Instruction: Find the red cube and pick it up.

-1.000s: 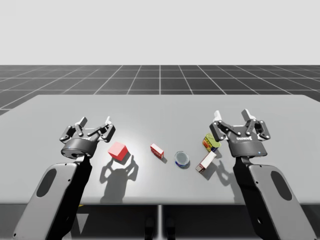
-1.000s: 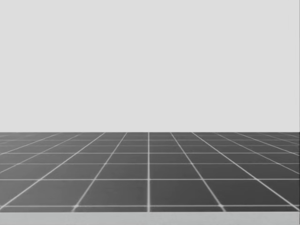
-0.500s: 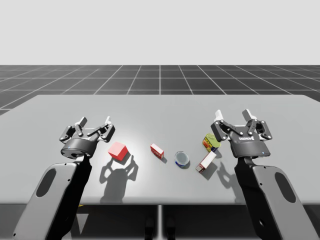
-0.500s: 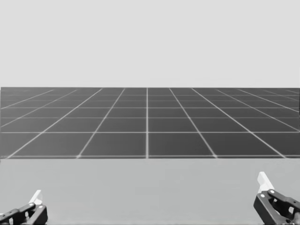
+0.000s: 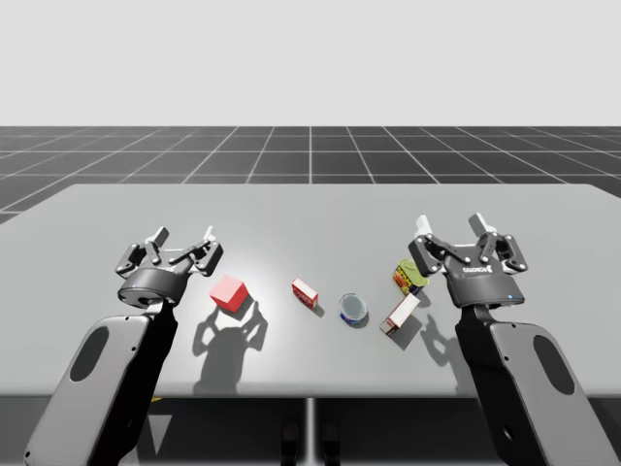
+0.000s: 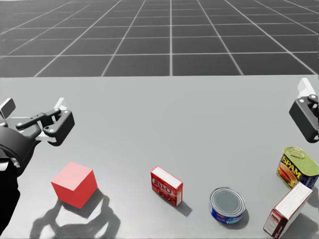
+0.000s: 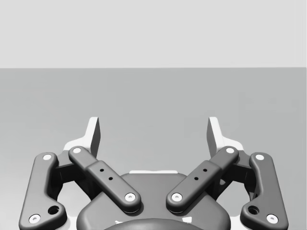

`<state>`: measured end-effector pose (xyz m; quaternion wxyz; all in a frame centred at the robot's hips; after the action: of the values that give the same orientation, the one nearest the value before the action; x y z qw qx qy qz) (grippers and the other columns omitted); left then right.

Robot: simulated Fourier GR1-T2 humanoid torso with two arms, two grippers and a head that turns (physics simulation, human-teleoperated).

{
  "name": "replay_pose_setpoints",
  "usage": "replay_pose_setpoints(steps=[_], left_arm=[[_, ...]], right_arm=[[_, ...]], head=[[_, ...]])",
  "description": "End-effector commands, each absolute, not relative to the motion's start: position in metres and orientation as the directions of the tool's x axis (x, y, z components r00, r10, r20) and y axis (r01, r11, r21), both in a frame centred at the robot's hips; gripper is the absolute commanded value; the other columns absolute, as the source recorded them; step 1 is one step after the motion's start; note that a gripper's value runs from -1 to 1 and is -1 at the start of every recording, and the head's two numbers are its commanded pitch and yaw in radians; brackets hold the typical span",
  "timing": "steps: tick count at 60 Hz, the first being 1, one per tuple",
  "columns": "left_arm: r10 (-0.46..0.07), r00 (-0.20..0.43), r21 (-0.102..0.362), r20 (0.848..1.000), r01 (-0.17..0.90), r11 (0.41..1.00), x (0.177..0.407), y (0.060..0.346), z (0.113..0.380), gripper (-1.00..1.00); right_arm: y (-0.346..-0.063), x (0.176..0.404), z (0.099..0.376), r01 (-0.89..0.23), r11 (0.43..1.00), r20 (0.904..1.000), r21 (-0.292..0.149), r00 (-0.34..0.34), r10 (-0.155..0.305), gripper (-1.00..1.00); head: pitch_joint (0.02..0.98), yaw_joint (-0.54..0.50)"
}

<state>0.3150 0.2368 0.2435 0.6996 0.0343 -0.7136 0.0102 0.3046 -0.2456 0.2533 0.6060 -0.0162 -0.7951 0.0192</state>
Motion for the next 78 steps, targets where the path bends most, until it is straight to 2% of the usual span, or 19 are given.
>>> replay_pose_setpoints(steps=[1,12,21,44,49,51,58,67,78], left_arm=[[-0.037,-0.016,0.036,0.999,-0.063,0.997,0.315,0.237,0.243,-1.00],[-0.035,-0.015,0.034,0.999,-0.064,0.997,0.316,0.237,0.243,-1.00],[-0.040,-0.011,0.039,0.999,-0.059,0.997,0.316,0.236,0.243,-1.00],[-0.002,0.038,0.002,0.999,-0.008,1.000,0.311,0.228,0.242,-1.00],[-0.036,0.052,0.036,0.998,0.011,0.999,0.298,0.225,0.249,-1.00],[-0.064,0.055,0.063,0.996,0.018,0.998,0.289,0.224,0.251,-1.00],[-0.099,0.082,0.094,0.992,0.065,0.993,0.267,0.221,0.254,-1.00],[-0.101,0.131,0.081,0.986,0.147,0.986,0.242,0.227,0.250,-1.00],[-0.158,0.180,0.118,0.971,0.211,0.970,0.221,0.235,0.230,-1.00]], right_arm=[[-0.244,0.304,0.252,-0.006,0.998,0.9643,-0.058,-0.259,0.054,-1.00],[-0.242,0.304,0.250,-0.020,0.997,0.9674,-0.070,-0.245,0.063,-1.00],[-0.239,0.304,0.249,-0.027,0.997,0.9687,-0.072,-0.240,0.063,-1.00],[-0.239,0.305,0.247,-0.034,0.997,0.9710,-0.070,-0.231,0.060,-1.00],[-0.240,0.306,0.246,-0.030,0.997,0.9722,-0.071,-0.225,0.063,-1.00],[-0.240,0.306,0.245,-0.025,0.997,0.9716,-0.075,-0.227,0.067,-1.00],[-0.241,0.306,0.246,-0.020,0.996,0.9693,-0.081,-0.234,0.074,-1.00],[-0.242,0.307,0.245,-0.016,0.996,0.9694,-0.082,-0.233,0.076,-1.00],[-0.242,0.307,0.245,-0.017,0.996,0.9700,-0.084,-0.230,0.078,-1.00]], head=[[0.684,0.11],[0.752,0.24],[0.795,0.32],[0.805,0.35],[0.788,0.35],[0.784,0.36],[0.783,0.36],[0.782,0.36],[0.783,0.36]])
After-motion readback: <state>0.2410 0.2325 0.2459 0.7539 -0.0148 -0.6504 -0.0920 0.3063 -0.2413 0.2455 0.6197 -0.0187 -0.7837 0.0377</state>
